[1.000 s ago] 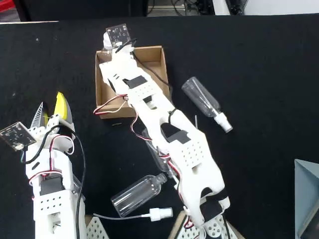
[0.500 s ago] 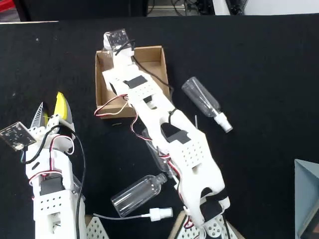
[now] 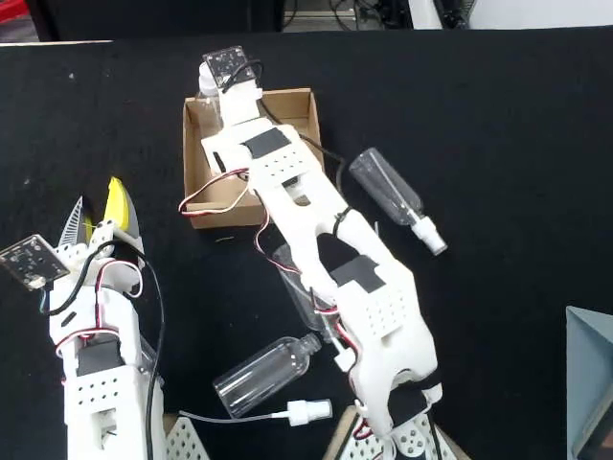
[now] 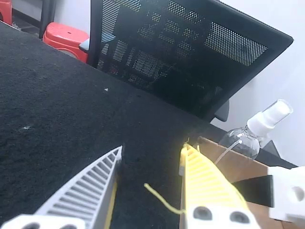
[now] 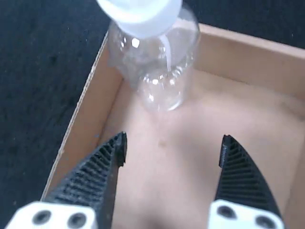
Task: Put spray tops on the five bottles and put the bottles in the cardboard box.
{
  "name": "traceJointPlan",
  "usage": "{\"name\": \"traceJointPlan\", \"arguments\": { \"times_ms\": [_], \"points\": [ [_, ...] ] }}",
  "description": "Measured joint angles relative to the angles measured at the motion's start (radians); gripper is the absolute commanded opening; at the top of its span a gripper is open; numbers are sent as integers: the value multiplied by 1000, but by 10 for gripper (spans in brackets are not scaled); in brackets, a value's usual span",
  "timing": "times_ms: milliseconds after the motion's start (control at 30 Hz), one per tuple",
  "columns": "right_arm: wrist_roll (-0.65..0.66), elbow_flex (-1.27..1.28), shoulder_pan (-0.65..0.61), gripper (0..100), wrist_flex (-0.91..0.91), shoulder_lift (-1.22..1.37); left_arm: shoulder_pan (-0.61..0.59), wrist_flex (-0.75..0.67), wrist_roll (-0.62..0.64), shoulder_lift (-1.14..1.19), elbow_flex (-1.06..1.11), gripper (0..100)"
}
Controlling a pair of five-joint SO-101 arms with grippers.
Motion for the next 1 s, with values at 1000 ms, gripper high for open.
{"name": "traceJointPlan", "arguments": {
  "times_ms": [1000],
  "points": [
    [305, 2, 0, 256, 761, -456, 0, 0, 0, 0, 0, 185]
  ]
}}
